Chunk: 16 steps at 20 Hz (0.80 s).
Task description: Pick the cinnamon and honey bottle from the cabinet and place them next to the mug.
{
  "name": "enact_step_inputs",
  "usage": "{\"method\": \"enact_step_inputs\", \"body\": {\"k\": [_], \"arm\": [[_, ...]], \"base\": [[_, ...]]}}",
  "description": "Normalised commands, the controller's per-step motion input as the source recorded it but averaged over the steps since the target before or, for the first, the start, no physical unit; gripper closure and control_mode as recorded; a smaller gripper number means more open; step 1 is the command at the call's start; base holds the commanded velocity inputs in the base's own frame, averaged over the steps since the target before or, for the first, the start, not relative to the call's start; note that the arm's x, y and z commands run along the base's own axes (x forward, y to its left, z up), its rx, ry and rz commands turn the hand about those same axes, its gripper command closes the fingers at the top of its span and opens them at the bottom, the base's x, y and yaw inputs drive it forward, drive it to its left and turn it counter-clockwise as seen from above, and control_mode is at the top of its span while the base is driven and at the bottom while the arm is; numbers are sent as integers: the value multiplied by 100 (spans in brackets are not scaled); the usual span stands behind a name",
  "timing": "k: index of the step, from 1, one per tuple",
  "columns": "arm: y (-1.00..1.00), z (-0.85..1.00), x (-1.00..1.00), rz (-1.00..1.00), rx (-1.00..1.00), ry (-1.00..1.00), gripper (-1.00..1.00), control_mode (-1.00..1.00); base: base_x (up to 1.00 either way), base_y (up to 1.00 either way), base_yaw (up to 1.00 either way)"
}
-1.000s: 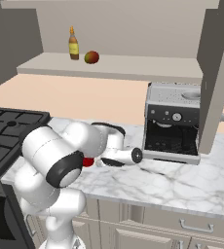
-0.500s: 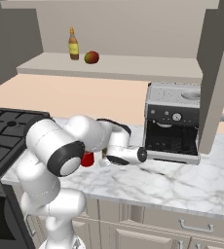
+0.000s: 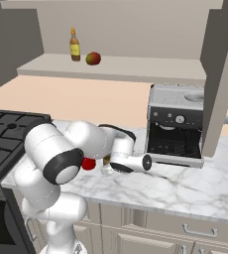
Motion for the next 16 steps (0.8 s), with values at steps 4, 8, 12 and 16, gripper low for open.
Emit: {"method": "enact_step_inputs", "body": {"k": [4, 8, 12, 16], "arm": [[0, 0, 0, 0, 0, 0, 100, -100], [0, 0, 0, 0, 0, 0, -100, -100], [0, 0, 0, 0, 0, 0, -100, -100], [0, 0, 0, 0, 0, 0, -100, -100]], "base": [[0, 0, 0], [0, 0, 0], [0, 0, 0], [0, 0, 0]]}}
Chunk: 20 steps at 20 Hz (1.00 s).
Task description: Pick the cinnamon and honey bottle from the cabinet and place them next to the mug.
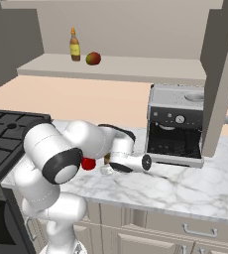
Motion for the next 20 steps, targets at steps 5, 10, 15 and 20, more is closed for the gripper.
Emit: {"method": "enact_step_inputs", "body": {"k": [5, 10, 15, 20], "arm": [[-2, 0, -14, 0, 0, -1, -100, -100], [-7, 0, -59, 0, 2, -8, -100, -100], [0, 53, -31, 0, 2, -19, -100, -100], [0, 100, -43, 0, 8, -21, -100, -100]], "base": [[0, 0, 0], [0, 0, 0], [0, 0, 0], [0, 0, 0]]}}
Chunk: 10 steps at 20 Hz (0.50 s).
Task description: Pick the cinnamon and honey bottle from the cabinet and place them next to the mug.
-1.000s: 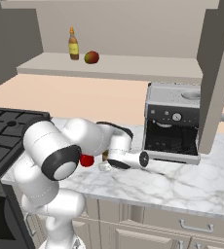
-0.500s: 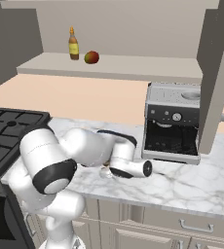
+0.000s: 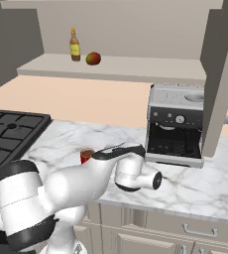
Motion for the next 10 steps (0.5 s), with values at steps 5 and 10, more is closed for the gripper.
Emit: {"method": "enact_step_inputs", "body": {"k": [5, 10], "arm": [[1, 100, -54, 0, 9, -15, -100, -100], [26, 100, -21, 0, 2, -2, -100, -100]], "base": [[0, 0, 0], [0, 0, 0]]}}
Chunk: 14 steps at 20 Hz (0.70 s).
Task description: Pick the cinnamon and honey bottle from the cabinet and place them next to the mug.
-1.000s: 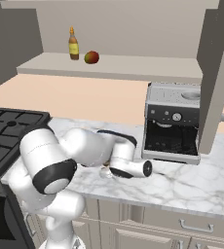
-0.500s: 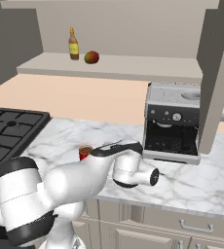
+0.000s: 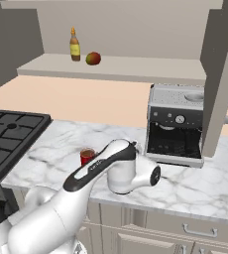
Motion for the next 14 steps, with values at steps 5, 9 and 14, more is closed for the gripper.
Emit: {"method": "enact_step_inputs", "body": {"k": [5, 9, 14], "arm": [[23, 80, 0, -8, 0, 16, -100, -100], [19, 49, 0, -21, 0, 38, -100, -100], [26, 36, 0, -25, 0, 55, -100, -100]], "base": [[0, 0, 0], [0, 0, 0], [0, 0, 0]]}}
